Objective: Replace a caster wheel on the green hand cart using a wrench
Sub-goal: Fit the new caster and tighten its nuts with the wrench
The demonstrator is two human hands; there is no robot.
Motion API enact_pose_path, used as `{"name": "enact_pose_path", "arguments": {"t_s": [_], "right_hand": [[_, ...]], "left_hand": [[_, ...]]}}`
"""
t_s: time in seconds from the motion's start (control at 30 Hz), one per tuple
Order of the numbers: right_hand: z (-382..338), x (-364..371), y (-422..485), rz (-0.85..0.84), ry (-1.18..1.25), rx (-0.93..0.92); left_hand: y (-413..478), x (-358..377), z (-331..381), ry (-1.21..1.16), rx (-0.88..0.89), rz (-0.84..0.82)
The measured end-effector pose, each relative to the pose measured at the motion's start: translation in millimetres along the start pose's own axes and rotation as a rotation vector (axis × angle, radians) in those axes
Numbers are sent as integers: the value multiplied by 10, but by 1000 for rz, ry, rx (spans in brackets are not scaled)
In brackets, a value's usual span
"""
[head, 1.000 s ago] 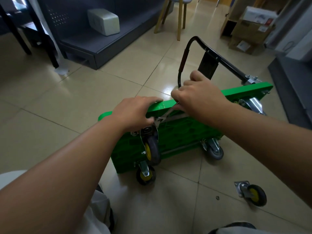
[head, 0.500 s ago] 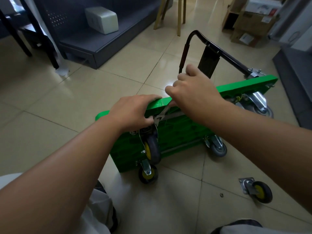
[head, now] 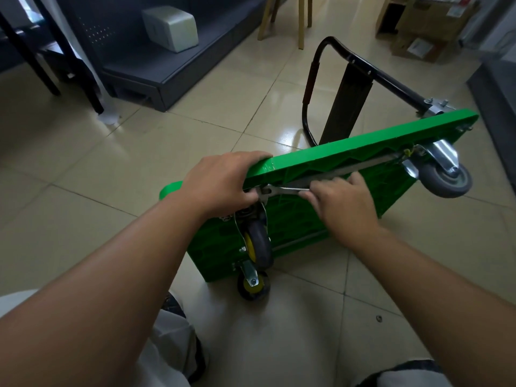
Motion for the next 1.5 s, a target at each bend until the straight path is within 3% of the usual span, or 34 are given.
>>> {"name": "enact_pose_path", "arguments": {"t_s": [0.07, 0.17, 0.2, 0.3, 0.4, 0.47, 0.6, 0.77, 0.9, 1.17, 1.33, 1.5], "right_hand": [[-206, 172, -173, -119, 271, 148], [-768, 438, -427, -440, 879, 392], [-920, 475, -488, -450, 1023, 466], [-1047, 506, -491, -407, 1186, 537], [-960, 492, -502, -468, 1247, 511], [-877, 567, -727, -548, 1165, 447], [-523, 618, -1185, -642, 549, 196], [-28, 37, -491, -198, 115, -124], [244, -590, 135, 36, -36, -233], [205, -935, 692, 112, -353, -491], [95, -927, 730, 109, -396, -486], [107, -700, 571, 121, -315, -329]], "left_hand": [[7, 6, -1, 0, 10, 8], [13, 2, 3, 5, 19, 11], [10, 1, 5, 5, 18, 9], [10, -2, 2, -1, 19, 4], [27, -7, -15, -7, 20, 4], [33, -9, -33, -7, 4, -6], [35, -4, -39, -10, 6, -8], [16, -13, -13, 1, -3, -16], [7, -27, 8, -1, 6, -7], [23, -18, -5, -6, -3, -11], [19, -16, 5, 0, -11, -7], [14, -11, -4, -2, -11, 5]]}}
Point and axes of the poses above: each hand's wrist, its own y-axis towards the middle knuckle, its own x-axis out of the palm, z = x × y, the point moved 2 cm from there along y, towards the middle knuckle, and after that the axes turned 10 degrees about -y, right-handed, at the moved point
